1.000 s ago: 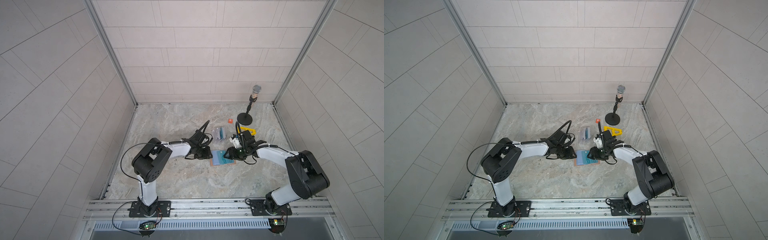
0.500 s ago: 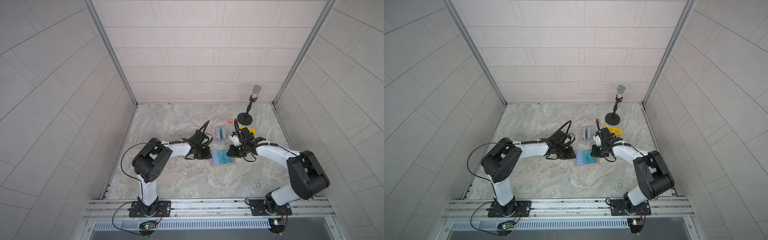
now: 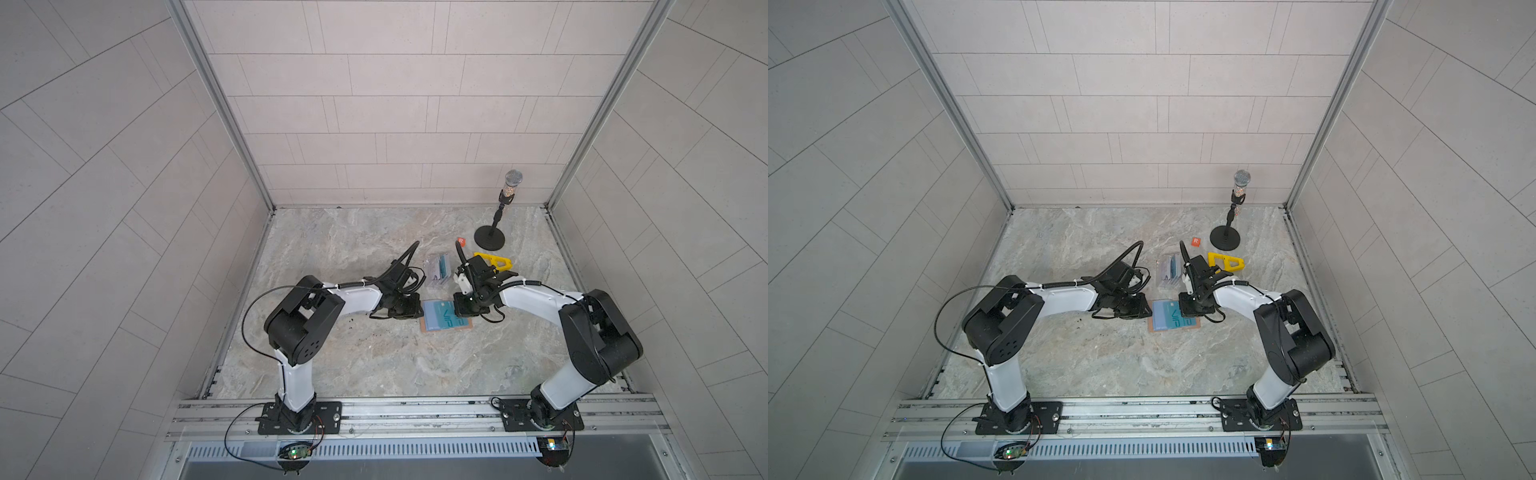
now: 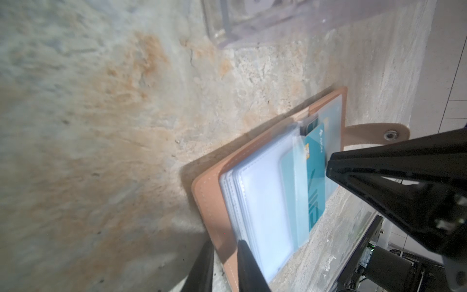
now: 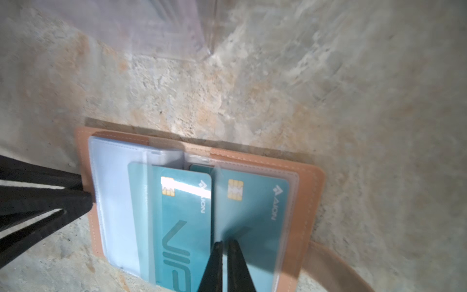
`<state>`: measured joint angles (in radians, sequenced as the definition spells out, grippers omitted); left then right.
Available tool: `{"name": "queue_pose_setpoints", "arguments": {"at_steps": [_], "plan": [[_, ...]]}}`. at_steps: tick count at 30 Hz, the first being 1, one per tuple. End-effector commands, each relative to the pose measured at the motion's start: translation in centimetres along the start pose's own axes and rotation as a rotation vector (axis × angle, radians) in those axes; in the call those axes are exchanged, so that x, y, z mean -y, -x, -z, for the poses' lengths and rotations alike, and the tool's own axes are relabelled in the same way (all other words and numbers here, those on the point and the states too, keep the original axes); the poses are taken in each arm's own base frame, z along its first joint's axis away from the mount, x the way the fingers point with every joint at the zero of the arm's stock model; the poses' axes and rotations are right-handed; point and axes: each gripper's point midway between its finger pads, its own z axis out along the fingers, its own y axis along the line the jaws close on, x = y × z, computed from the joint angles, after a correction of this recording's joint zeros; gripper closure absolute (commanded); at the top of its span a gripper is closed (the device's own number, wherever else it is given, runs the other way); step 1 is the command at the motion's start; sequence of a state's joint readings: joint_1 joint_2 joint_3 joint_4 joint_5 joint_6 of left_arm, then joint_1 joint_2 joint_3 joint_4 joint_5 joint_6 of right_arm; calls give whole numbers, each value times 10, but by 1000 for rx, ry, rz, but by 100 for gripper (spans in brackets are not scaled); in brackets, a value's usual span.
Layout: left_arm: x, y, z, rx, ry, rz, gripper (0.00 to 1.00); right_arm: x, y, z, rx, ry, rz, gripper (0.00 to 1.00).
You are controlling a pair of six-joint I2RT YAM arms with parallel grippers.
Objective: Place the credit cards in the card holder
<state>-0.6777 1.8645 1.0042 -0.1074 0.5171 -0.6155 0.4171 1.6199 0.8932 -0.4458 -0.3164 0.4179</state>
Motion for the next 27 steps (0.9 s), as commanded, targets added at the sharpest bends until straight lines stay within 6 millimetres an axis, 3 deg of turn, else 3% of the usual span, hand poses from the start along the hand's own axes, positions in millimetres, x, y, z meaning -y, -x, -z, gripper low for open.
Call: {"name": "queue_pose_setpoints", "arguments": {"at_steps": [1,27], "plan": [[-33,-35,-15,-113,115,43,76,5,-6,-3,-31,-49,19,92],[-33,-36,-15,-114,116,43,76,-23,-11,-13,-53,104,12,92]]}}
